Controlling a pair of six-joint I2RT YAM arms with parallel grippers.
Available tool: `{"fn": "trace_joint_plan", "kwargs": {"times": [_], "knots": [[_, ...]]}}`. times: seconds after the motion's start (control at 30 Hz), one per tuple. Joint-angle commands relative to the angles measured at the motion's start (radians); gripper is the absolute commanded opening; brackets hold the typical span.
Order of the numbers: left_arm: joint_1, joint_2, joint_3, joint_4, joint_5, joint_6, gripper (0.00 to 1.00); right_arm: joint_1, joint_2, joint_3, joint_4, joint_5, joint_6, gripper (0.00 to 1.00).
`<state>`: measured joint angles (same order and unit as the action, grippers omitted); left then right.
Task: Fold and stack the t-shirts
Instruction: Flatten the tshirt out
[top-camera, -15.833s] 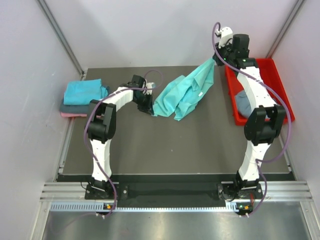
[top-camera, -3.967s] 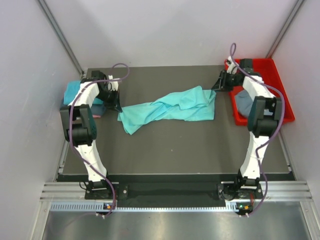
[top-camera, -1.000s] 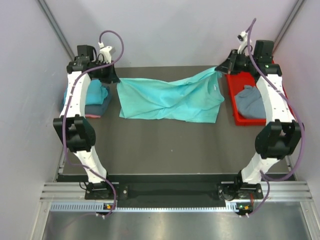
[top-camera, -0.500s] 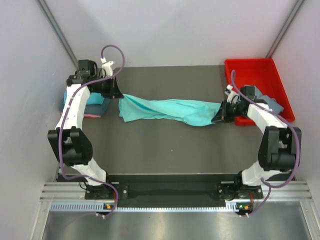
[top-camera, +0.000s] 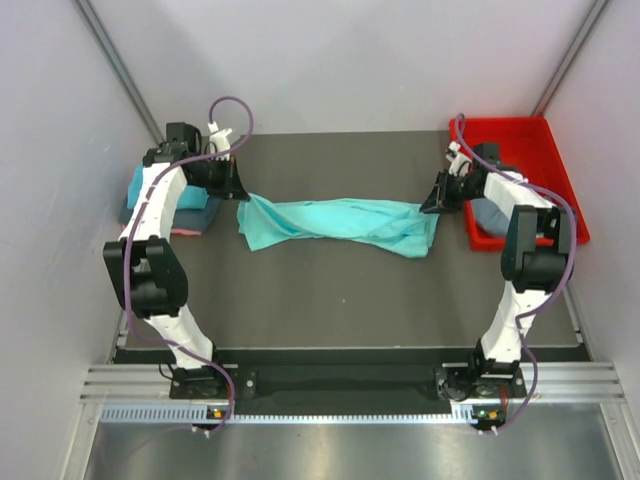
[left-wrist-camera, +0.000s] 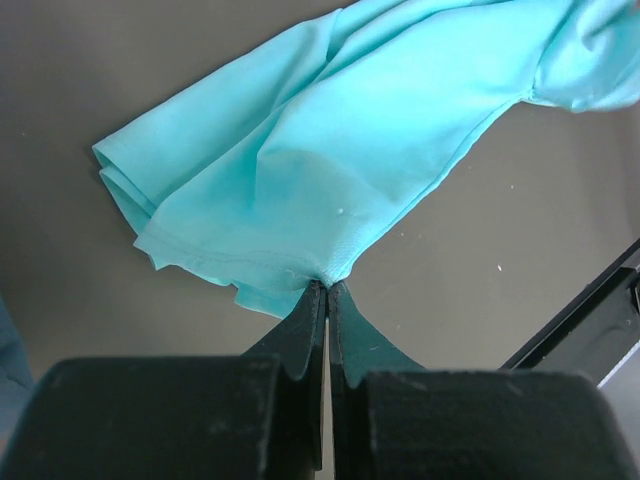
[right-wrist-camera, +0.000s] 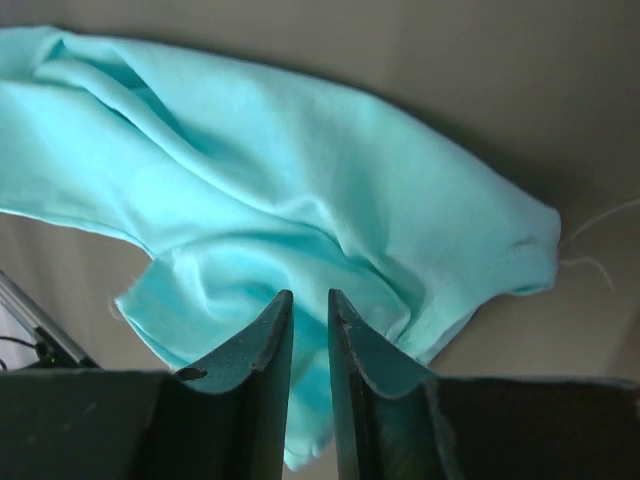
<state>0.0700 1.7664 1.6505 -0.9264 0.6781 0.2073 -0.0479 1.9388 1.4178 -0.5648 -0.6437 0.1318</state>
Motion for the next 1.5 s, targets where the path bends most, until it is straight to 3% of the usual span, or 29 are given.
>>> {"fn": "trace_joint_plan", "kwargs": {"times": [0.0,0.13,0.27,0.33,0.43,0.77,1.47], "knots": [[-0.003,0.007,0.057,0.018,0.001,0.009,0.0,0.002,0.018,0.055,-0.007,-0.008,0.005,0.22],[-0.001,0.025,0.068,0.018,0.001,0.011,0.0,0.013,0.008,0.027,0.008,-0.014,0.009,0.26],[-0.002,0.041,0.081,0.018,0.009,0.01,0.0,0.017,-0.023,0.003,0.01,-0.027,0.009,0.18],[-0.001,0.05,0.092,0.02,0.018,0.006,0.0,0.017,-0.046,0.003,-0.023,-0.004,-0.007,0.28],[-0.001,0.057,0.106,0.024,0.034,-0.005,0.0,0.016,-0.113,-0.023,-0.084,0.022,-0.026,0.32],[-0.002,0.054,0.118,0.031,0.052,-0.016,0.0,0.014,-0.359,-0.41,-0.096,-0.045,0.045,0.33],[-0.001,0.028,0.094,0.024,0.021,-0.006,0.0,0.017,-0.181,-0.326,-0.081,0.068,-0.021,0.36]]}}
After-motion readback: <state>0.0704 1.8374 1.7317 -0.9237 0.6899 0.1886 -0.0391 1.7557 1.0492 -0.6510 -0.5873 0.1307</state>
